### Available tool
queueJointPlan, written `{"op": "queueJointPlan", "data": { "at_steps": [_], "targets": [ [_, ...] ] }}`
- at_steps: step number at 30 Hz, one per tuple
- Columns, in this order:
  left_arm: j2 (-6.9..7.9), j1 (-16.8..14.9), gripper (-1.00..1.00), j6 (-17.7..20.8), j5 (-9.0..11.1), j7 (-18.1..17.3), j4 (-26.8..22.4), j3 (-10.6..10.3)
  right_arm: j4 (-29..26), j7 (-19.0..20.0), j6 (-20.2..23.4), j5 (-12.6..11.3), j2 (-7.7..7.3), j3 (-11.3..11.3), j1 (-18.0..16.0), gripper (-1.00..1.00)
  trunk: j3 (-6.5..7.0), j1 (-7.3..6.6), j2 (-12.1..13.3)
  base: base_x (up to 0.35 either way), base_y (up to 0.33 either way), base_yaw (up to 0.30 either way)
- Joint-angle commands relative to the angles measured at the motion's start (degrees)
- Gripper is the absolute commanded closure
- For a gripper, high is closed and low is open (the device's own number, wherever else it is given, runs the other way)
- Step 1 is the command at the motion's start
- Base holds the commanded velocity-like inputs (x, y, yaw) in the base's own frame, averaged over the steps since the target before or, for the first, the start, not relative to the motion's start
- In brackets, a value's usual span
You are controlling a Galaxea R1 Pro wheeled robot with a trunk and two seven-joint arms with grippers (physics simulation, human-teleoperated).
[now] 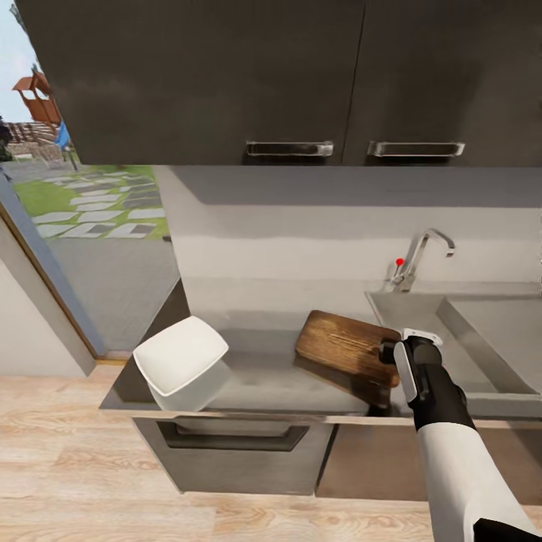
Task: In the kitchen, take the Vidalia onion out of the sink, dice it on the chopping board with the paring knife, put the diced onion into the bowl on the countertop, then place both the paring knife and the chopping board into the sink.
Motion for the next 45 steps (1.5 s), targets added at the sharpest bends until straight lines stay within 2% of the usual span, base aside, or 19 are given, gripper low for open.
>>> {"op": "queueJointPlan", "data": {
  "at_steps": [1,9,14,20,30,37,45],
  "targets": [
    [0.0,-0.01,-1.0,-0.13,-0.03,0.0,-0.07,-0.02,-0.05,-0.28,0.18,-0.3,0.03,-0.04,-0.04,1.0,0.01,0.02,-0.07,0.0,-0.04,0.0],
    [0.0,-0.02,-1.0,-0.15,-0.04,0.0,-0.05,-0.02,-0.05,0.29,0.23,-0.3,0.04,0.2,-0.04,1.0,0.72,0.02,-0.07,0.0,-0.01,0.0],
    [0.0,-0.01,-1.0,-0.15,-0.03,0.0,-0.05,-0.02,-0.05,3.62,2.05,-0.3,-0.03,0.49,-0.04,1.0,0.88,0.02,-0.07,0.0,-0.001,0.0],
    [0.0,-0.01,-1.0,-0.15,-0.05,0.0,-0.05,-0.02,-0.05,8.83,3.45,-0.22,-0.5,1.84,-0.04,1.0,0.9,0.02,-0.07,0.0,0.0,0.0],
    [0.0,0.01,-1.0,-0.15,-0.02,0.0,-0.05,-0.02,-0.05,10.22,3.69,-0.13,-0.75,2.86,-0.04,1.0,0.91,0.02,-0.07,0.0,0.0,0.0],
    [0.0,-0.02,-1.0,-0.08,-0.02,0.0,-0.05,-0.02,-0.05,10.27,3.7,-0.05,-0.84,8.52,-0.04,1.0,0.91,0.02,-0.07,0.0,0.0,0.0],
    [0.0,-0.02,-1.0,-0.13,-0.02,0.0,-0.05,-0.02,-0.05,10.27,3.7,-0.04,-0.84,10.01,-0.04,1.0,0.91,0.02,-0.07,0.032,-0.023,0.0]
  ]
}}
